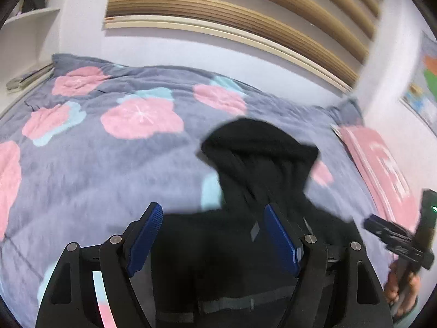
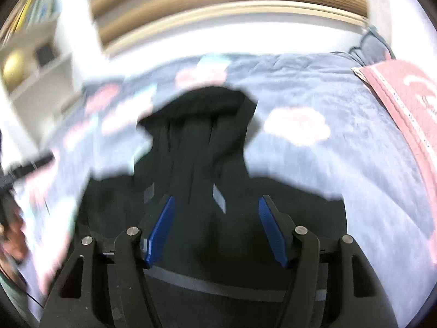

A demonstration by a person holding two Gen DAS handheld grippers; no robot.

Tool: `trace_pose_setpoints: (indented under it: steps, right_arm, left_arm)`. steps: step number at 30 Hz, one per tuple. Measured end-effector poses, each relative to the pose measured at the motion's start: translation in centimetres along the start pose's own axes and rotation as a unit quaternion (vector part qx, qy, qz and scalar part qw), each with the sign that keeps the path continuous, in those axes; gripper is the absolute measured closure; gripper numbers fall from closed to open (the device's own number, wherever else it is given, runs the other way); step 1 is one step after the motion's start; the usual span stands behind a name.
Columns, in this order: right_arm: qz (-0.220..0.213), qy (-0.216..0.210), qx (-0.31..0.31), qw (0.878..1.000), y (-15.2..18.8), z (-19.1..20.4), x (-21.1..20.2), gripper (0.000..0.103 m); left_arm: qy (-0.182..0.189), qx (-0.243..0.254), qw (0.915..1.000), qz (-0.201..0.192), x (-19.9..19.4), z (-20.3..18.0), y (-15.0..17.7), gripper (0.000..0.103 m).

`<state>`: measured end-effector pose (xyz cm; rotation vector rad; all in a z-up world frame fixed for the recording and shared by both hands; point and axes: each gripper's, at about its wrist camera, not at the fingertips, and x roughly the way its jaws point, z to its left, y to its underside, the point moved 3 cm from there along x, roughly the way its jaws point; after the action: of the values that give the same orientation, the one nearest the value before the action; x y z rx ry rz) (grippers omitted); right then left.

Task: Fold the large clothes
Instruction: 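Grasp the hood with both grippers and lift it off the bed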

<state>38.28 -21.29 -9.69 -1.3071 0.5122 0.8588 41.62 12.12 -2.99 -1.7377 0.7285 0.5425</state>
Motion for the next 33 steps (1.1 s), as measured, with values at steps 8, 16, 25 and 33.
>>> trace_pose_setpoints:
  steps: [8, 16, 25, 33]
  right_arm:
    - [0.000, 0.040, 0.017, 0.999, -7.4, -2.7, 8.9, 0.036]
    - [0.020, 0.035, 0.026, 0.999, -8.5, -4.1, 17.5, 0.036]
    - [-0.002, -0.066, 0.086, 0.994, -8.9, -8.8, 17.0, 0.094]
    - [0.106, -0.072, 0.084, 0.988, -3.2, -10.9, 25.0, 0.079]
  left_arm:
    - [-0.009, -0.073, 0.9945, 0.074, 15.7, 1.7, -4.7, 0.025]
    - [0.012, -0.074, 0.9914, 0.107, 25.9, 1.1, -4.7, 0.025]
    - [0.092, -0.116, 0.9889, 0.003, 18.5, 3.0, -6.2, 0.084]
    - [0.077, -0.131, 0.9822, 0.111, 24.4, 6.2, -0.5, 0.069]
